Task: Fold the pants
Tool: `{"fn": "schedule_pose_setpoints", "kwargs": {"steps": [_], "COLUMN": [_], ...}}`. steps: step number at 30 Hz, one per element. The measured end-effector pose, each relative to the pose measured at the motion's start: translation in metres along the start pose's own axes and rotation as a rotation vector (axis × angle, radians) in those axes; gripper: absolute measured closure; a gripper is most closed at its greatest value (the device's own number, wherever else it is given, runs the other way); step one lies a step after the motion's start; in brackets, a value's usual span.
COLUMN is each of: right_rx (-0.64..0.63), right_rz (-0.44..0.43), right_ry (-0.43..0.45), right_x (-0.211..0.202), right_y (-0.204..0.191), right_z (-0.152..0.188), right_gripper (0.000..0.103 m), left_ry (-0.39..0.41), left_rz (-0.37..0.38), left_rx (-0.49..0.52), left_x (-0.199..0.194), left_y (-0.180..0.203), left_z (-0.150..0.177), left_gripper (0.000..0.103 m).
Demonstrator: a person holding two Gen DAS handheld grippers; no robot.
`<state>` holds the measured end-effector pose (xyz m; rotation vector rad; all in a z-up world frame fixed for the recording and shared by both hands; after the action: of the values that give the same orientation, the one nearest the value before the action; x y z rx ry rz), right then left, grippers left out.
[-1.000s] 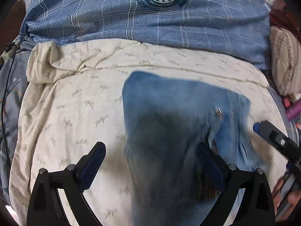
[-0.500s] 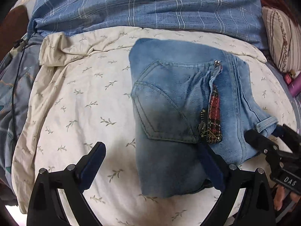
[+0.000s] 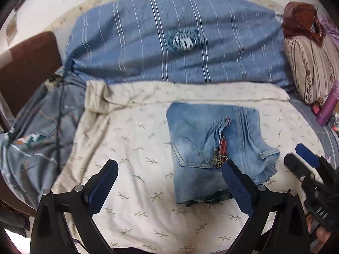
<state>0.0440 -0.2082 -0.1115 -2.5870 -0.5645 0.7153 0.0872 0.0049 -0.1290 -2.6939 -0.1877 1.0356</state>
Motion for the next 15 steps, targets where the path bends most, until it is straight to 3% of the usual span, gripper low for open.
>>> {"fn": "schedule_pose_setpoints", "kwargs": {"steps": [5, 15], "right_rx": [-0.066, -0.057], "right_rz": [0.013, 0.052], "right_ry": [0.025, 0.068], "right_x": [-0.010, -0.020], "right_y": [-0.023, -0.027], "right_z": [0.009, 0.012], "right_gripper": [0.032, 0.029], "left_ry": [0.044, 0.124], "left_rz": [-0.014, -0.046], "left_rx": [-0.023, -0.051], "left_x": [-0.021, -0.045], "left_y": [-0.011, -0.019], "left_z": [0.003, 0.004], "left_gripper": [0.005, 0.005]}}
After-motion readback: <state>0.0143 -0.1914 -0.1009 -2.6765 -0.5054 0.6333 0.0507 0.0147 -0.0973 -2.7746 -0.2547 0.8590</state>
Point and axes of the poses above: each gripper's, at about its wrist camera, not at the fingertips, and x roughly the way its jaws point, y to its right, z to its underside, the point moved 2 cm from there along x, roughly the way its jaws point, and after that the axes turned 13 degrees about -z, right-handed, at the moved point
